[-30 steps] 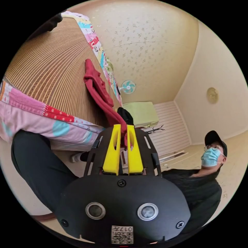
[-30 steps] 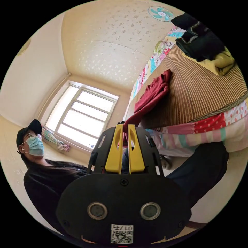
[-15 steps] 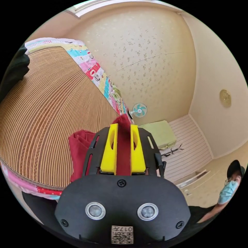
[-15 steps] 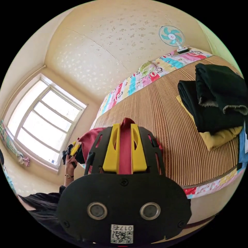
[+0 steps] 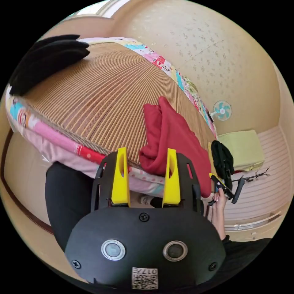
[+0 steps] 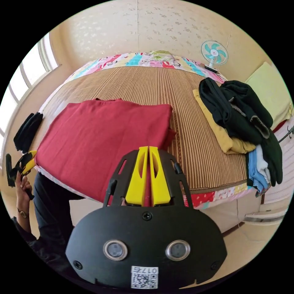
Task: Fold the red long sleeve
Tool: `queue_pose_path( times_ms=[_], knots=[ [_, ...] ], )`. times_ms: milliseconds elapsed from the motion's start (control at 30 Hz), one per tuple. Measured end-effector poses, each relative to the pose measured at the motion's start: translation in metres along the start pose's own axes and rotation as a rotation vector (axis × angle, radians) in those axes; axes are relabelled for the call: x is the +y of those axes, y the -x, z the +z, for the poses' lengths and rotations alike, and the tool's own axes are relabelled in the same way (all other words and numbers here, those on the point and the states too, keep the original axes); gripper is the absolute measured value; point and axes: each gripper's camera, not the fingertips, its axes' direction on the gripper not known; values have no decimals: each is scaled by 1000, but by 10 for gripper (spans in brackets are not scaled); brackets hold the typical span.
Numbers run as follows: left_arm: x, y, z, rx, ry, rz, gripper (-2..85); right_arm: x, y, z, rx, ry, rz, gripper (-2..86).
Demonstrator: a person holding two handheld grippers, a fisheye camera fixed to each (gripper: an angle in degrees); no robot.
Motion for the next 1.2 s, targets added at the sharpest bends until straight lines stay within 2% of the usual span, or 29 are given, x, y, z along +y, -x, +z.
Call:
queue_pose_path(
  times_ms=[33, 100, 133, 167, 233, 300, 367, 400, 567, 633, 733, 833, 967, 1000, 1033, 1133, 1200],
  knots=[
    [13, 19, -5, 149, 0, -85, 168, 2, 5, -7, -48, -43, -4, 13],
    [31, 41, -5, 317, -4, -196, 163, 12, 31, -22, -310, -192, -93, 10],
    [37, 49, -3, 363, -2, -242, 156, 14, 39, -22, -351, -211, -120, 10],
    [38, 51, -2, 375, -1, -251, 151, 17, 54, -16, -374, -226, -157, 9],
    [34, 51, -1, 455, -22, -261, 136, 18, 75, 7, -295, -163, -166, 7],
    [27, 47, -3, 464, -30, -289, 123, 16, 85, 46, -204, 52, -120, 6],
    [18, 36, -12, 382, -39, -290, 85, 25, 76, 35, -255, -19, -122, 5],
    [12, 21, -18, 333, -40, -257, 69, 29, 69, 30, -268, -10, -138, 5],
    [10, -102, -25, 426, -45, 107, 53, 58, 11, 5, -325, 1, -50, 4],
    [35, -179, -5, 440, 37, 311, 53, 72, -20, -9, -329, -29, 24, 5],
    [92, -251, 33, 445, 158, 534, 56, 93, -74, -26, -322, -39, 180, 5],
    [153, -282, 67, 473, 296, 659, 64, 110, -124, -34, -343, -51, 313, 8],
    [195, -280, 72, 702, 408, 750, 37, 124, -170, -39, -333, -64, 428, 18],
    [199, -273, 70, 685, 422, 753, 67, 123, -178, -40, -348, -67, 435, 24],
    [196, -262, 65, 592, 403, 735, 94, 122, -181, -40, -361, -68, 435, 30],
    [177, -217, 46, 389, 293, 615, 124, 104, -191, -38, -458, -100, 414, 83],
    [162, -187, 37, 401, 288, 539, 125, 72, -192, -33, -575, -128, 349, 129]
  ],
)
